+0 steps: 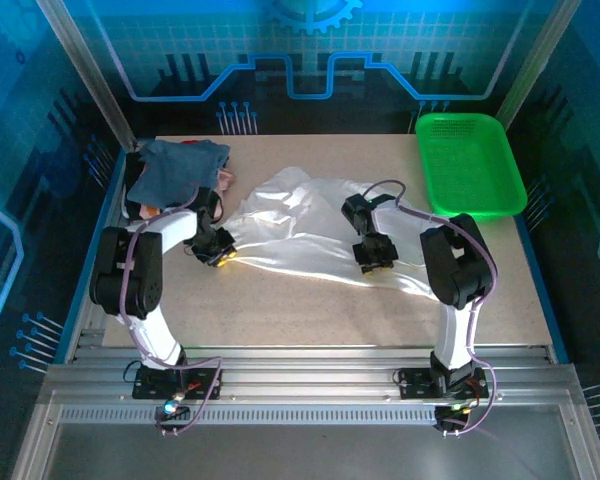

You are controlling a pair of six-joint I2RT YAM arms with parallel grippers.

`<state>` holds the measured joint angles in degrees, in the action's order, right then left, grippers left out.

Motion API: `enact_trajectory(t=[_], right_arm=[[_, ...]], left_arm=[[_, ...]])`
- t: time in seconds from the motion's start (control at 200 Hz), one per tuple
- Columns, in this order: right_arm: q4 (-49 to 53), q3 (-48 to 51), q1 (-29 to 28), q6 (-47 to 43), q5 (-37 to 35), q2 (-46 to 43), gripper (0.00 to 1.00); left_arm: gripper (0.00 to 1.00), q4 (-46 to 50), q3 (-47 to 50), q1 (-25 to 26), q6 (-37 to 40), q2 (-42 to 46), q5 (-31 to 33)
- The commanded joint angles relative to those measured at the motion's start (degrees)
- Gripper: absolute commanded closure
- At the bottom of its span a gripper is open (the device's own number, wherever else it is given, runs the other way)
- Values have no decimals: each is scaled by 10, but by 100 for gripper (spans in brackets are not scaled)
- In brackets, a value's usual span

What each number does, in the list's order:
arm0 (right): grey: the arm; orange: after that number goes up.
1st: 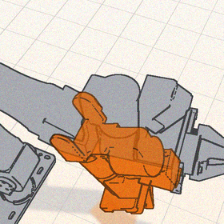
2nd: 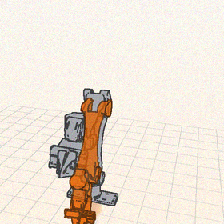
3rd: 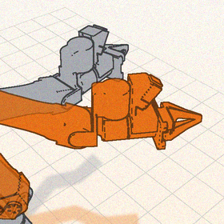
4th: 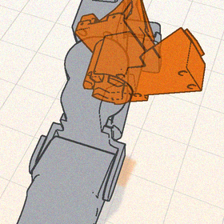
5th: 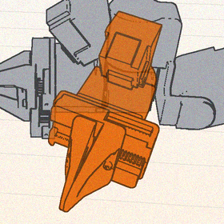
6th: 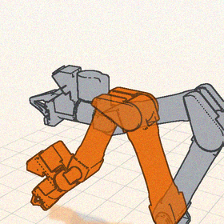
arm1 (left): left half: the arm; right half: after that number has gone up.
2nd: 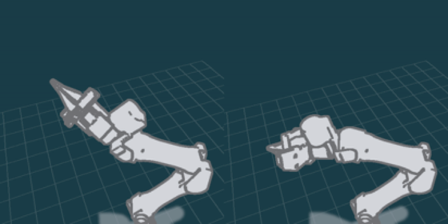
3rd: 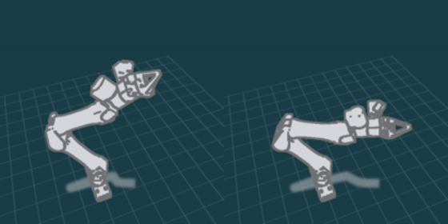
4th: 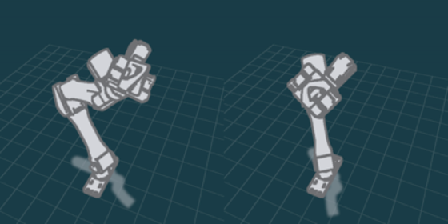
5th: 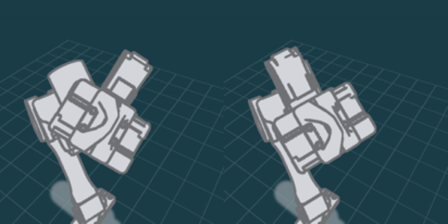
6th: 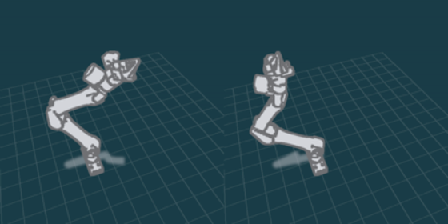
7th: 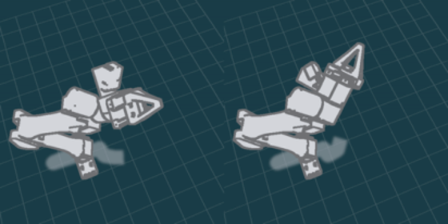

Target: Fold and stack the t-shirts

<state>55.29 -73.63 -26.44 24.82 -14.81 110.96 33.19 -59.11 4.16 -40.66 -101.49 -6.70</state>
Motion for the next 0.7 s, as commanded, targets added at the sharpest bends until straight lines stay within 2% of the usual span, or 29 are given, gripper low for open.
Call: enact_trajectory(t=[0.0, 0.16, 0.425, 0.535, 0.57, 0.69], right_arm=[[54, 28, -6, 13, -51, 2, 65], [61, 59, -8, 9, -79, -25, 65], [85, 83, -13, 8, -87, -38, 65], [90, 89, -17, 8, -90, -44, 64], [89, 89, -17, 8, -87, -47, 62], [83, 72, -23, 3, -61, -78, 48]], left_arm=[[75, 44, 62, -1, -21, 14, -4], [75, 50, 136, 17, -55, 76, -40], [74, 89, 236, 115, -160, 209, -72], [74, 118, 262, 131, -187, 280, -72], [69, 123, 256, 131, -186, 300, -71], [41, 154, 171, 131, -171, 323, -52]])
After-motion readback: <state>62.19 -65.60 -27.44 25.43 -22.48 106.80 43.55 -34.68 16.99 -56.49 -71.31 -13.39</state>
